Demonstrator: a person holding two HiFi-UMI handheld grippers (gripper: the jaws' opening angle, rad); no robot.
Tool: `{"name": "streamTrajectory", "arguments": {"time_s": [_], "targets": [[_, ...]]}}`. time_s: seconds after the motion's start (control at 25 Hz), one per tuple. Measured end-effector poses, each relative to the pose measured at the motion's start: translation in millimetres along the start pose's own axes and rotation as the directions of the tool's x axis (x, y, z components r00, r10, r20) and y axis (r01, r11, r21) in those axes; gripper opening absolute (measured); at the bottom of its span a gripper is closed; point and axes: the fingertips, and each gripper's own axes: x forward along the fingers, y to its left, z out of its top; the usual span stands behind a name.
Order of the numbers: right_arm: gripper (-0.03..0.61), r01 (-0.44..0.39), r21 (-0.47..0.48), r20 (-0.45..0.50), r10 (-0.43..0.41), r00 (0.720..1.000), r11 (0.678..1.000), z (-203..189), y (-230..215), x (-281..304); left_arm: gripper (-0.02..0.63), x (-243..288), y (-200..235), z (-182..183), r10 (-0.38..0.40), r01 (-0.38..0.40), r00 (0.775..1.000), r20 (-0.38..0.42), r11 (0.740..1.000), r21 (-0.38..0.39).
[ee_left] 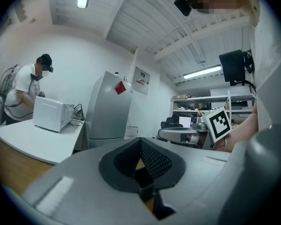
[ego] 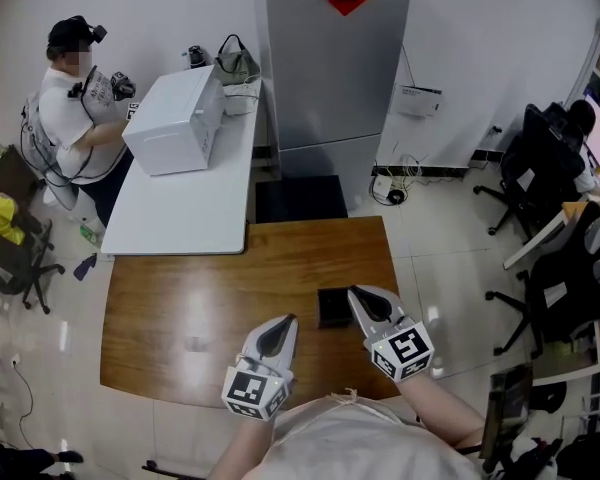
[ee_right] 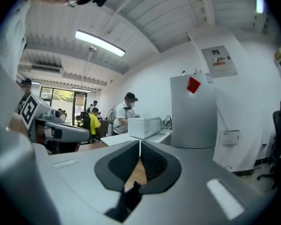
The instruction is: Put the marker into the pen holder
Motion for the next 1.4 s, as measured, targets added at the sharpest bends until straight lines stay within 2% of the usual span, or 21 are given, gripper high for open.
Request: {"name": "streamTrajectory", "arguments": {"time_s": [0.12, 0.2, 0.4, 0.6, 0.72, 0.84, 1.16, 1.4], "targets": [[0.003, 0.018, -0.062, 0.055, -0.014, 0.998, 0.998, 20.0, 14.5, -12.3, 0.015, -5.5, -0.3, 7.7, -0.023, 0.023, 1.000, 0.013, 1.000, 0.013], [0.003, 0.035, -0.081, 0.061, -0.030, 0.998, 0.996, 19.2, 24.5, -15.5, 0.015, -11.2, 1.6, 16.2, -0.026, 0.026, 0.999, 0.022, 1.000, 0.018], [0.003, 0.056, -0.027, 0.017, -0.055, 0.998, 0.998, -3.7, 42.3, -30.6, 0.015, -25.3, -7.9, 13.6, -0.038, 0.038, 0.999, 0.011, 0.999, 0.010], [0.002, 0.115, 0.006, -0.034, -0.114, 0.993, 0.993, -21.1, 56.6, -52.8, 0.015, -39.5, -22.1, -1.0, -0.108, 0.107, 0.994, -0.015, 0.991, -0.077], [0.003, 0.153, 0.023, -0.073, -0.151, 0.986, 0.988, -34.0, 65.5, -70.7, 0.015, -51.6, -35.2, -11.3, -0.144, 0.141, 0.989, -0.035, 0.986, -0.085], [0.003, 0.165, 0.031, -0.090, -0.162, 0.983, 0.986, -41.9, 75.8, -83.8, 0.015, -63.9, -40.8, -14.3, -0.148, 0.145, 0.988, -0.034, 0.986, -0.079], [0.002, 0.125, 0.045, -0.076, -0.121, 0.990, 0.991, -47.3, 111.4, -113.4, 0.015, -102.4, -64.9, -17.2, -0.115, 0.114, 0.993, -0.016, 0.992, -0.046], [0.002, 0.096, 0.077, -0.098, -0.088, 0.991, 0.992, -64.6, 130.1, -170.1, 0.015, -124.2, -122.0, -15.4, -0.113, 0.113, 0.993, 0.014, 0.993, -0.011]]}}
